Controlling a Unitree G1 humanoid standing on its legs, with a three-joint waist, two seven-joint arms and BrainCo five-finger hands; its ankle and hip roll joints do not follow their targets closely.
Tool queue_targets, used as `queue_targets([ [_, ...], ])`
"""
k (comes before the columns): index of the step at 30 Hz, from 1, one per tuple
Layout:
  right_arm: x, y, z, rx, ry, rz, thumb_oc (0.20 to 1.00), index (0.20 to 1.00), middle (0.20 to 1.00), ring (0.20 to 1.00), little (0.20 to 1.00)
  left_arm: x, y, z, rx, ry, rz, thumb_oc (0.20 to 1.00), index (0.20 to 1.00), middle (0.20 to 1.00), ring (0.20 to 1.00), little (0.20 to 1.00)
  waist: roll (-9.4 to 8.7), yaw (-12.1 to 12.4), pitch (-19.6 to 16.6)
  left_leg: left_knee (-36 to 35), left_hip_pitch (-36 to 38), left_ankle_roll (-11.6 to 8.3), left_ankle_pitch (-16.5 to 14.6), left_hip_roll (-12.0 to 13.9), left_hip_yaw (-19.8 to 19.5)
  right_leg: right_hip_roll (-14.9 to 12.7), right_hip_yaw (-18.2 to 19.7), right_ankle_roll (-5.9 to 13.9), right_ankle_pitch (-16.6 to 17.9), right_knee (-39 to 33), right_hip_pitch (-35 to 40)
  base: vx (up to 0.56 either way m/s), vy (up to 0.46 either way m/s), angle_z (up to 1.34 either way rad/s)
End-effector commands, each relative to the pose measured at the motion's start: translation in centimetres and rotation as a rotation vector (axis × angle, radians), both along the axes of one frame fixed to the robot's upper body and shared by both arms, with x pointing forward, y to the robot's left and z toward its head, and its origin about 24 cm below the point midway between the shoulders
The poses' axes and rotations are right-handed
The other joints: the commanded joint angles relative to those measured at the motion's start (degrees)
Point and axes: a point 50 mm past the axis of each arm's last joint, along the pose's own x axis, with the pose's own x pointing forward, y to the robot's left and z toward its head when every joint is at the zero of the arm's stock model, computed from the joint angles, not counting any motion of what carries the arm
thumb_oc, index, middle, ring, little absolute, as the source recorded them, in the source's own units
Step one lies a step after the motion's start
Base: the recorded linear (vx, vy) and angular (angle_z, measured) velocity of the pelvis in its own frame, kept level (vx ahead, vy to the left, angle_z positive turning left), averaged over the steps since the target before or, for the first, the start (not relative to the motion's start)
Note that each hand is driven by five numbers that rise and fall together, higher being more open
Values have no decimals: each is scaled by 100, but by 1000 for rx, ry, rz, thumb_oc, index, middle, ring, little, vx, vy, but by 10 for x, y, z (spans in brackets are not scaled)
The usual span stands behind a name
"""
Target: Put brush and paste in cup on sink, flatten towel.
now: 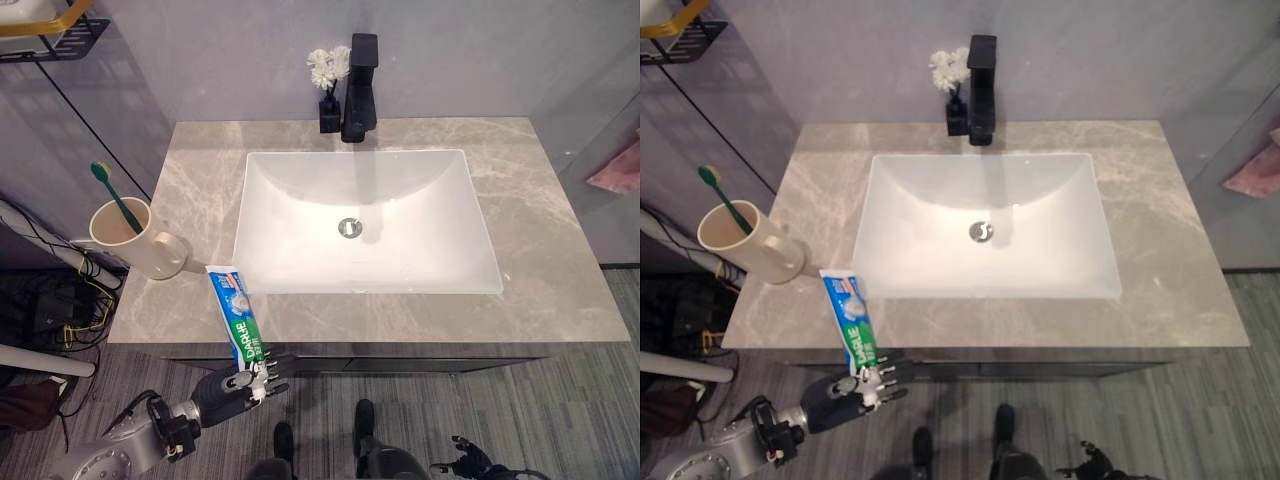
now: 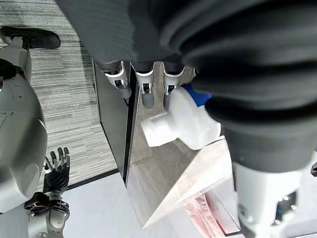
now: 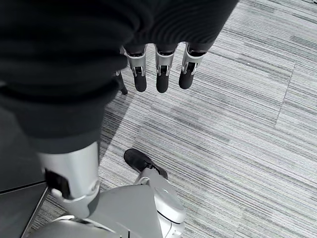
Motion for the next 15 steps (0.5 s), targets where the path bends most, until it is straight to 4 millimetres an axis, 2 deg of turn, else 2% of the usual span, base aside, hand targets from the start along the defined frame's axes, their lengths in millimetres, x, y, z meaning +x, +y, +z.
queue_targets([
  [1,3,2,0,12,-10,5,1000,1000,1000,1000,1000,17,-8,35,-76,-173,-16,884,884,884,884,884,-265,-44,-97,38,-106,-63,176,-41,-58,-279,233,499,-208,60,368,0,0,0],
  [3,2,2,0,13,-9,4,1000,1000,1000,1000,1000,18,-8,35,-75,-172,-15,815,815,815,815,815,-272,-42,-98,38,-108,-59,177,-36,-59,-277,237,500,-205,60,364,0,0,0],
  [4,3,2,0,13,-11,3,1000,1000,1000,1000,1000,18,-8,35,-75,-173,-10,749,749,749,749,749,-286,-45,-99,38,-112,-51,173,-40,-68,-271,248,499,-199,60,362,0,0,0],
  [5,3,2,0,13,-12,2,1000,1000,1000,1000,1000,19,-8,35,-76,-175,-11,583,583,583,583,583,-287,-47,-99,38,-114,-50,175,-41,-71,-269,248,498,-195,60,362,0,0,0],
  [8,3,3,0,13,-12,5,1000,1000,1000,1000,1000,19,-9,33,-75,-171,-10,542,542,542,542,542,-299,-50,-104,38,-111,-43,169,-41,-73,-273,257,504,-194,60,367,0,0,0],
  [11,3,3,0,13,-13,4,1000,1000,1000,1000,1000,19,-10,31,-73,-168,-6,429,429,429,429,429,-308,-52,-109,38,-104,-37,161,-43,-79,-275,261,504,-201,60,370,0,0,0],
  [12,3,3,0,13,-13,3,1000,1000,1000,1000,1000,20,-11,31,-72,-168,-8,388,388,388,388,388,-311,-58,-111,38,-101,-36,160,-46,-84,-275,273,505,-198,60,367,0,0,0],
  [15,3,2,0,11,-12,-1,1000,1000,1000,1000,1000,20,-12,31,-77,-171,-7,200,200,200,200,200,-323,-48,-125,38,-93,-37,151,-48,-85,-277,263,507,-200,60,380,0,0,0],
])
